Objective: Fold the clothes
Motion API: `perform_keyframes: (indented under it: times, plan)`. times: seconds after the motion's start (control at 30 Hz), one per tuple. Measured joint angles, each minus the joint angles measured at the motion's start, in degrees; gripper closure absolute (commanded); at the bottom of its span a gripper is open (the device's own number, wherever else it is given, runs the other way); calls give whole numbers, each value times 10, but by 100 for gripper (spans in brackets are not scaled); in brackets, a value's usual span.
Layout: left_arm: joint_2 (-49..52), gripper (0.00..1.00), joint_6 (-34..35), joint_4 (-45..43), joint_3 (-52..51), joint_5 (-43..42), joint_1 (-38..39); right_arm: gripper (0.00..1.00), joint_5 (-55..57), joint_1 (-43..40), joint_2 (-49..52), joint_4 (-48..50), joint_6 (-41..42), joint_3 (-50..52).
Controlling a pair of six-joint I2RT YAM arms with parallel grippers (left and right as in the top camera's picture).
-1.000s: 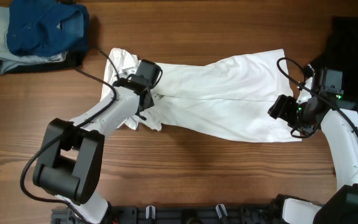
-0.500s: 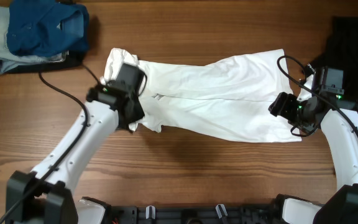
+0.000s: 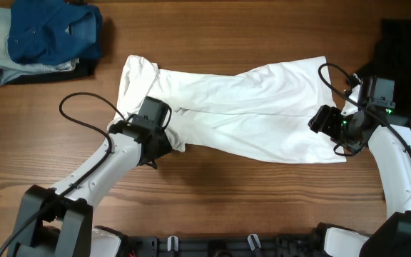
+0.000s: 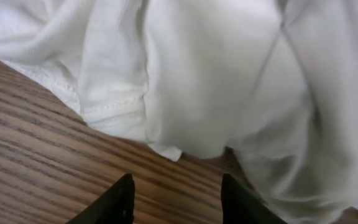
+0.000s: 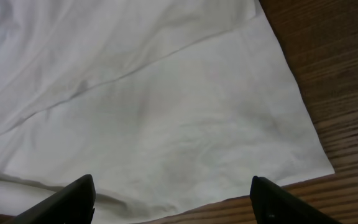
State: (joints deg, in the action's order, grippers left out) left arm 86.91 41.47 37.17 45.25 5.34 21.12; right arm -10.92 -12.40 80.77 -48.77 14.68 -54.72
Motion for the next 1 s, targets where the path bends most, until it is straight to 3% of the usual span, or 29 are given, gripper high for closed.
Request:
perform_keyframes:
  times: [1.0]
  plan:
    - [50,58,0,-80,-18,69,0,20,0,0,0,0,-7,0]
